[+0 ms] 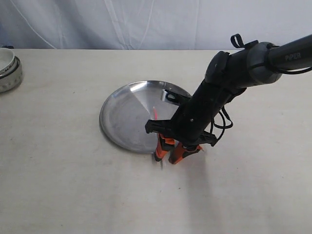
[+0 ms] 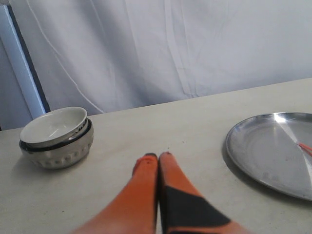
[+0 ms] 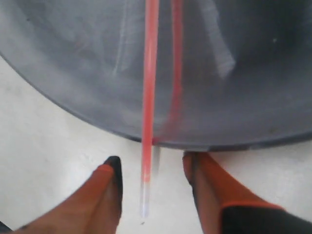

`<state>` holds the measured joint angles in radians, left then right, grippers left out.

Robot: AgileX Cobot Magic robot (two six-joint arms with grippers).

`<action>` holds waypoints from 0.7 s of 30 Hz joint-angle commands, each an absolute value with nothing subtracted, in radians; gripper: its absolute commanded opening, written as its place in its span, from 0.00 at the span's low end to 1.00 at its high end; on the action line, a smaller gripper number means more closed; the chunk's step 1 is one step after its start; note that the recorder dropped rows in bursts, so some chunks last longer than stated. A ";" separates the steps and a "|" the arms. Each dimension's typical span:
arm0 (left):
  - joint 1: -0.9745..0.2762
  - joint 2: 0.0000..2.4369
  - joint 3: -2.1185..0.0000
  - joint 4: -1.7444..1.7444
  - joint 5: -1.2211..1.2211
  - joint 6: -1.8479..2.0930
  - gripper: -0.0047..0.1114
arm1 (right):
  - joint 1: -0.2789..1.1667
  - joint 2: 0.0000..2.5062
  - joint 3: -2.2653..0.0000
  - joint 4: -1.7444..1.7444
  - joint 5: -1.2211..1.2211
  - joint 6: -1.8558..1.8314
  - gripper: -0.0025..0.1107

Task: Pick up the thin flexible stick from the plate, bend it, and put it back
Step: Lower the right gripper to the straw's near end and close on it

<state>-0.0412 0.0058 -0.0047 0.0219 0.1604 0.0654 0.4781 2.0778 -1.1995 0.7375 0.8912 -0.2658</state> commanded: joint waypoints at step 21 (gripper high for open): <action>-0.042 0.000 0.000 0.012 0.149 0.061 0.04 | 0.480 2.085 -1.199 0.765 0.856 -0.265 0.17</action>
<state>-0.0412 0.0058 -0.0047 0.0219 0.1604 0.0654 0.4781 2.0886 -1.1995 0.7634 0.8654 -0.2643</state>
